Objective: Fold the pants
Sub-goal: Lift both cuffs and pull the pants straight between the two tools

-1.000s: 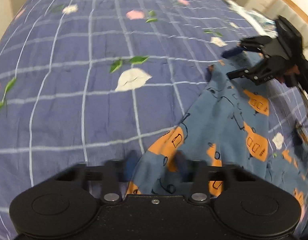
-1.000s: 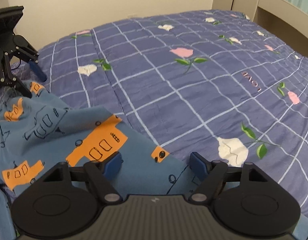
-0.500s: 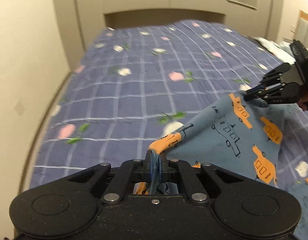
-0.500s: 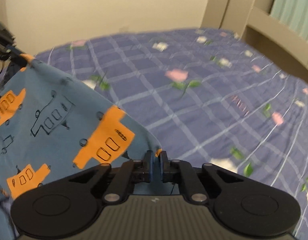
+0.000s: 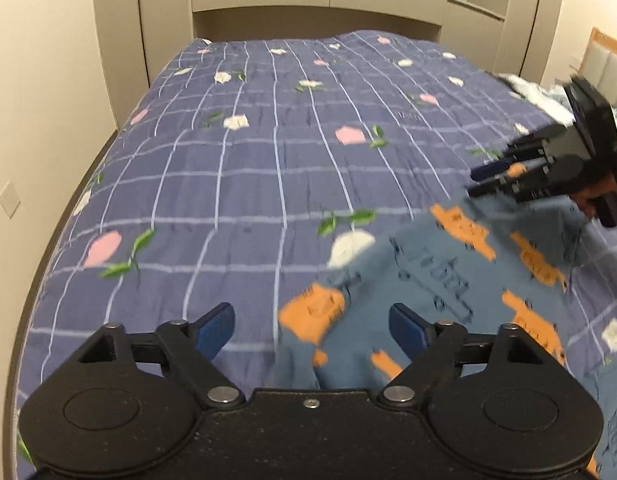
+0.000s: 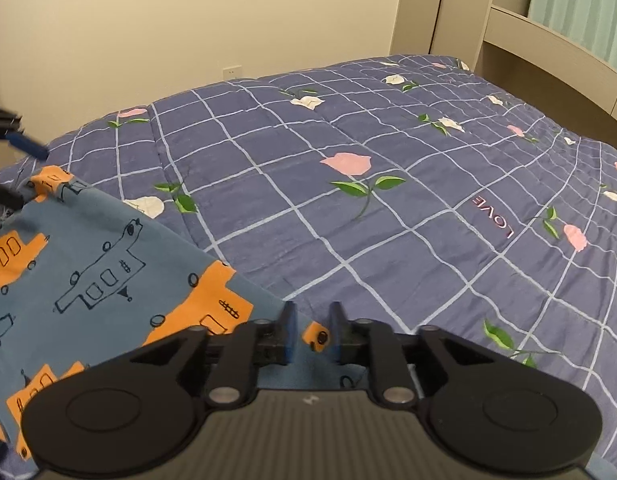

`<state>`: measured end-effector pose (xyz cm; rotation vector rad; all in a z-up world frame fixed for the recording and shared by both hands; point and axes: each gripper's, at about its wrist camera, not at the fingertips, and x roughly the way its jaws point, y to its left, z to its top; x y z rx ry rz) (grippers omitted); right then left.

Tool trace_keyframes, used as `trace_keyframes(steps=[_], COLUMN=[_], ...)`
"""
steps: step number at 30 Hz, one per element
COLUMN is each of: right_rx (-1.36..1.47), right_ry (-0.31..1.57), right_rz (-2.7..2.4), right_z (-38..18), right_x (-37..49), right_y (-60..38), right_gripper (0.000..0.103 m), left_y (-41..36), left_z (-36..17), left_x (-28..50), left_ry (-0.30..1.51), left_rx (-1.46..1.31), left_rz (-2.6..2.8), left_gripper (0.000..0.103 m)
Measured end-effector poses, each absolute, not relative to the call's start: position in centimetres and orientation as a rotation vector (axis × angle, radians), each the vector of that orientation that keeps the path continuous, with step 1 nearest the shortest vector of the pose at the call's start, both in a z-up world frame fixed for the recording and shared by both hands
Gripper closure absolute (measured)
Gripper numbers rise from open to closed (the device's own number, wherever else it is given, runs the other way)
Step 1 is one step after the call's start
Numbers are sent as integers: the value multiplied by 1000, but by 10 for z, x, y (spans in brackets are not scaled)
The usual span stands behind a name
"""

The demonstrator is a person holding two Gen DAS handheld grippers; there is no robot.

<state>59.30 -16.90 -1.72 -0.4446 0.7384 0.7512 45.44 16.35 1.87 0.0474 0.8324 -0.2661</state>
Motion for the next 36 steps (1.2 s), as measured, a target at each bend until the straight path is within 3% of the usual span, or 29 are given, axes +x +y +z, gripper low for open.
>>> trace_keyframes(steps=[4,10,13,15,19,20,23,24,27,36], right_rx=[-435,-397,-400,-406,-419,-434,-428,-437,-494,-509], right_ry=[753,831,858,889,941,937,927,918,866,577], right_rz=[749,790,796,814,872,864,855,850,813,653], right_z=[-16,-15,-16,-20,-29,-31,-28,-27,-21,33], right_x=[600,624,634,637,633,630,626,622,607,502], right_y=[-177,-195,-196,-193,-191,-191,-189,-187,-180,-205], right_gripper=[55,36,36,38,40,45,87,91,99,100], left_y=[167,173,174,173,168,165,158,156,148,128], left_z=[10,-9,-16,-19,-20,-19,-12,-9,4,67], left_x=[487,520,525,527,525,523,517,514,504,437], left_ry=[881,1005,1037,1071,1083,1075,1042,1034,988,809], left_rx=[-10,-139,-147,-149,-115,-109,-75,-63,-21,124], left_rz=[-279,-375,-384,-401,-425,-423,-403,-396,-380,-421], left_gripper=[8,21,43,71,90,93,98,98,99,99])
